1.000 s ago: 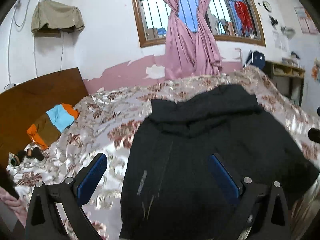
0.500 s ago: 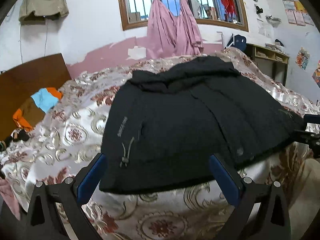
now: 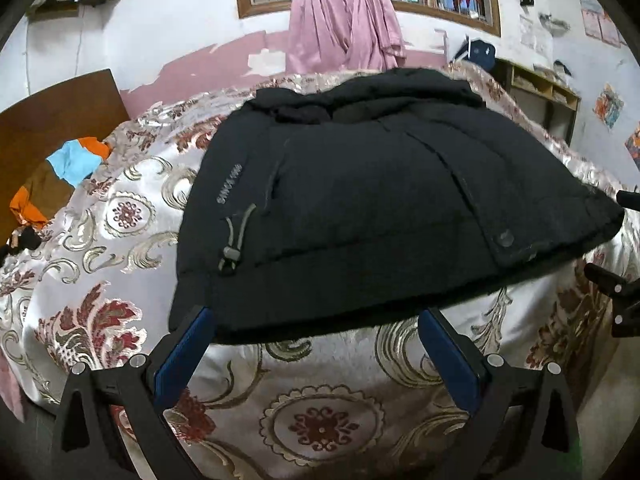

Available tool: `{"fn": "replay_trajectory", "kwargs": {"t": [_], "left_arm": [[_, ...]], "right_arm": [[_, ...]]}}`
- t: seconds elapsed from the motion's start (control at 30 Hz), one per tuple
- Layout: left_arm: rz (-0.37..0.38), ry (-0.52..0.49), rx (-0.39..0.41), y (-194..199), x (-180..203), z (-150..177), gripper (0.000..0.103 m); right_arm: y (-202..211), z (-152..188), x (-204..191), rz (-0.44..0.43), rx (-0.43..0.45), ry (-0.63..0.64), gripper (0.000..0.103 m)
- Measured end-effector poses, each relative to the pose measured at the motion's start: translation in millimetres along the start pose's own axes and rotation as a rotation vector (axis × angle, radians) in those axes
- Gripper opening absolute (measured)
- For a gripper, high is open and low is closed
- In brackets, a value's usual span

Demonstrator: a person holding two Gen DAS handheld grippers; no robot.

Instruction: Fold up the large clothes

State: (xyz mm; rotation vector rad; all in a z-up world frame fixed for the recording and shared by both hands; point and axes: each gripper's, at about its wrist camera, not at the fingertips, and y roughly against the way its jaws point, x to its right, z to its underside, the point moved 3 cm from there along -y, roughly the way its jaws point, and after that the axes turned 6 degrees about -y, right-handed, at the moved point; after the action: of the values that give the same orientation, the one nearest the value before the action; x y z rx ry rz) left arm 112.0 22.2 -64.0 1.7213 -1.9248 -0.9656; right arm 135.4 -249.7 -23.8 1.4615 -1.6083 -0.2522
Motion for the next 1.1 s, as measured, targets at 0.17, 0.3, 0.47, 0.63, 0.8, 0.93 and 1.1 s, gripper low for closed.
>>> {"fn": "replay_trajectory", "kwargs": {"t": [0.17,0.3,0.47,0.63,0.8,0.93,1.1], "left_arm": [[-0.007,-0.052,-0.083,-19.3,11.8,6.4,0.103],[-0.017,-0.052,-0.097,-21.6,12.4,8.6,0.103],[-0.033,-0.021,-0.091,-21.5,4.7,7.7,0.103],[-0.019,-0.002,-0.097,-23.7,-1.7,7.7,0.103],[-0.018,-0.04,-0.101,-24.9,5.1,8.1,0.103],[-0.142,-0.093,-0.055,-18.4,10.9,3.6,0.103],[-0.323,-0.265,0.046,-13.2,32.1,-0.7,0.103]], "right_arm": [[-11.9,-1.4,-6.5,0.006,-0.052,0.011,0.101],[-24.2,-3.1,-14.3,0.051,-0.095,0.056,0.101],[-17.0,-15.3,-16.4,0.138,-0.013,0.065,0.101],[-8.9,-29.9,-6.9,0.199,0.142,0.003,0.101],[2.1,-34.5,8.8,0.196,0.265,-0.099,0.101],[5.6,-31.5,10.4,0.204,0.307,-0.12,0.101],[6.4,-28.3,10.7,0.204,0.326,-0.136,0.101]]}}
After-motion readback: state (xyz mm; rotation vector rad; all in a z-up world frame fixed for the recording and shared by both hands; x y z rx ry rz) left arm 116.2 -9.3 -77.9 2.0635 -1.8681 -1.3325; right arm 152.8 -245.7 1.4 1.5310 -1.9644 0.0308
